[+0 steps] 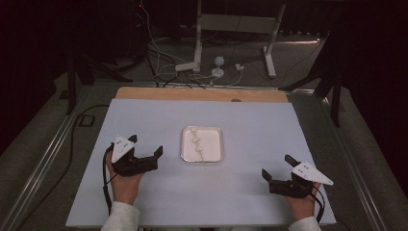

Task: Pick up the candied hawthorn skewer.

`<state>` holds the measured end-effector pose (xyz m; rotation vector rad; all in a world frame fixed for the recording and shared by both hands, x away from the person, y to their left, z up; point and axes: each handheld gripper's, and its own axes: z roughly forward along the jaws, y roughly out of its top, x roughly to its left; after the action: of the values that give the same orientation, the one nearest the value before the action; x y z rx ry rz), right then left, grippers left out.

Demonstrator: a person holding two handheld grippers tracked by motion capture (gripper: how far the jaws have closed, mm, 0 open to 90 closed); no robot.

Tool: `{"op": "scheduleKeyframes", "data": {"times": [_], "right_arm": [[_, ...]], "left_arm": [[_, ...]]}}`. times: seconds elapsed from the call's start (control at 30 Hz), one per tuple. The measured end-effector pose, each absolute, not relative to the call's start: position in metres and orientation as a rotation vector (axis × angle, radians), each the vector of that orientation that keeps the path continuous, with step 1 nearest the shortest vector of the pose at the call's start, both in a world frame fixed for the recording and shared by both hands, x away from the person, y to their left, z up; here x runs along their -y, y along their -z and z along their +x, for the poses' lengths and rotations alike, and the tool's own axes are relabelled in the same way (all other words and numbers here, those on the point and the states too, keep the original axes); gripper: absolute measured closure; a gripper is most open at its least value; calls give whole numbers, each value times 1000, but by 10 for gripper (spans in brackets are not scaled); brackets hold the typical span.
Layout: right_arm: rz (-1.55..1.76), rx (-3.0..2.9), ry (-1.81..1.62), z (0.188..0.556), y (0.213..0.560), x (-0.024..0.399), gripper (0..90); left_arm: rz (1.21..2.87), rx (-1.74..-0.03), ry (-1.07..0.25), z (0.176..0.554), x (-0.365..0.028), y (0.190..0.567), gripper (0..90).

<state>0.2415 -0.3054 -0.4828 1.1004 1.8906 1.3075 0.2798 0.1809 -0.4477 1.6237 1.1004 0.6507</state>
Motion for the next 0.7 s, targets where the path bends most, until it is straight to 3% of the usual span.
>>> {"op": "scheduleKeyframes", "data": {"times": [0.7], "right_arm": [[1105, -1888, -1302, 242, 483, 306, 0]], "left_arm": [[1687, -1077, -622, 304, -140, 453, 6]]}}
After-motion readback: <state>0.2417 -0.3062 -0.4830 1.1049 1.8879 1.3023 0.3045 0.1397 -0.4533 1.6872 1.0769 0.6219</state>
